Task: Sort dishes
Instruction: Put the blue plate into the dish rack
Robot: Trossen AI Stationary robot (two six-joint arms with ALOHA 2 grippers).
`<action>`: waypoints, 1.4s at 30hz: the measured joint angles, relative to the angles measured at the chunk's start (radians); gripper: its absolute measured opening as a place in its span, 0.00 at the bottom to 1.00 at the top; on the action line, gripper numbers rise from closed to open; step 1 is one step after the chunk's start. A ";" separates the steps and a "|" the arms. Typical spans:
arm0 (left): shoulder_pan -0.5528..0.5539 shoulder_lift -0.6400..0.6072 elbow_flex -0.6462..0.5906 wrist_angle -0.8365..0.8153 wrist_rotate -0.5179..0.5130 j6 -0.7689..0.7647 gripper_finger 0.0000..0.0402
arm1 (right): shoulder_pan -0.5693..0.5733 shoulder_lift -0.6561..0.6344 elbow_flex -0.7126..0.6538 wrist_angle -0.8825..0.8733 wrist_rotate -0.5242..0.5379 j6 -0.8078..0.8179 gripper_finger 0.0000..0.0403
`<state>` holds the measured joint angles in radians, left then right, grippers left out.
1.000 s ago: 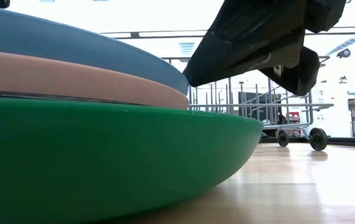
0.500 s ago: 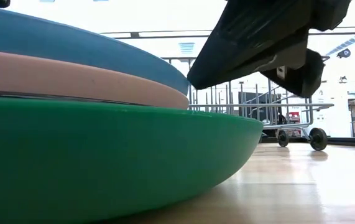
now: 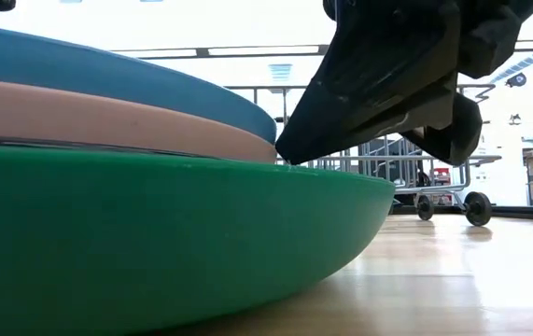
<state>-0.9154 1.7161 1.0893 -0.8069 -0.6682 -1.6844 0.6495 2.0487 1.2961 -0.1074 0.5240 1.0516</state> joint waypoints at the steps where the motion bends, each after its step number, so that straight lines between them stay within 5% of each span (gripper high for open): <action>1: 0.000 0.000 0.000 0.001 0.000 0.000 0.44 | -0.002 0.000 0.000 0.006 0.000 -0.005 0.00; 19: 0.000 0.000 0.001 0.012 -0.078 0.001 0.44 | -0.002 0.000 0.000 0.043 0.015 -0.030 0.00; 33: 0.002 -0.002 0.089 0.030 -0.130 0.140 0.44 | -0.003 0.001 0.000 0.050 0.058 -0.032 0.00; 42: 0.002 -0.002 0.198 -0.259 -0.014 0.075 0.44 | -0.004 0.001 0.000 0.045 0.057 -0.032 0.00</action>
<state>-0.9129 1.7141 1.2869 -1.0662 -0.6826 -1.6092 0.6450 2.0499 1.2961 -0.0620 0.5812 1.0199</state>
